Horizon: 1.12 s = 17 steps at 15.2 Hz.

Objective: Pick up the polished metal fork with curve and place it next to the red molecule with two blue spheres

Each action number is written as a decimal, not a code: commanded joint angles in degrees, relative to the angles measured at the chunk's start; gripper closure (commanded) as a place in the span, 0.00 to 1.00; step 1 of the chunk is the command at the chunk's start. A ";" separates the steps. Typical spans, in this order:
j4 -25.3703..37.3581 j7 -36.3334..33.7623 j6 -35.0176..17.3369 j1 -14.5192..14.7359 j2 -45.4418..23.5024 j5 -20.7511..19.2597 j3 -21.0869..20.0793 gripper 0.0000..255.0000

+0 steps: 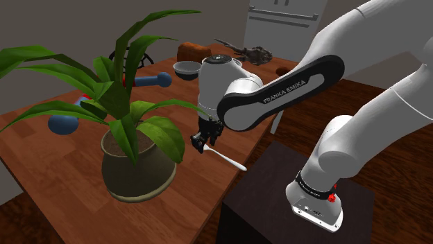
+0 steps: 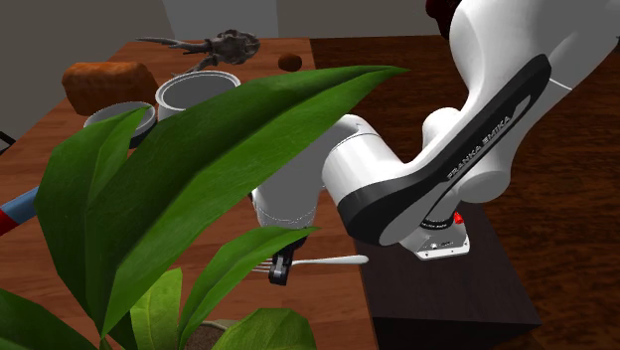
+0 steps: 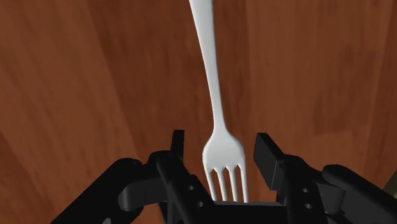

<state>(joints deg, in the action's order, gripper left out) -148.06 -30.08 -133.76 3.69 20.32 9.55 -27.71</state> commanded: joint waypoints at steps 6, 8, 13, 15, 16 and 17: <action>-0.08 -0.02 -0.25 0.19 -0.32 0.13 -0.16 1.00; 0.73 0.25 1.59 0.38 0.74 0.33 0.27 1.00; 2.96 0.79 6.09 0.64 3.08 0.64 1.21 1.00; 3.93 0.96 7.85 0.71 3.88 0.69 1.57 1.00; 4.44 1.04 8.72 0.73 4.26 0.70 1.74 1.00; 4.95 1.11 9.59 0.75 4.62 0.71 1.91 1.00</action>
<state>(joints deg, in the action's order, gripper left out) -143.67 -29.09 -125.14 4.44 24.55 10.27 -26.01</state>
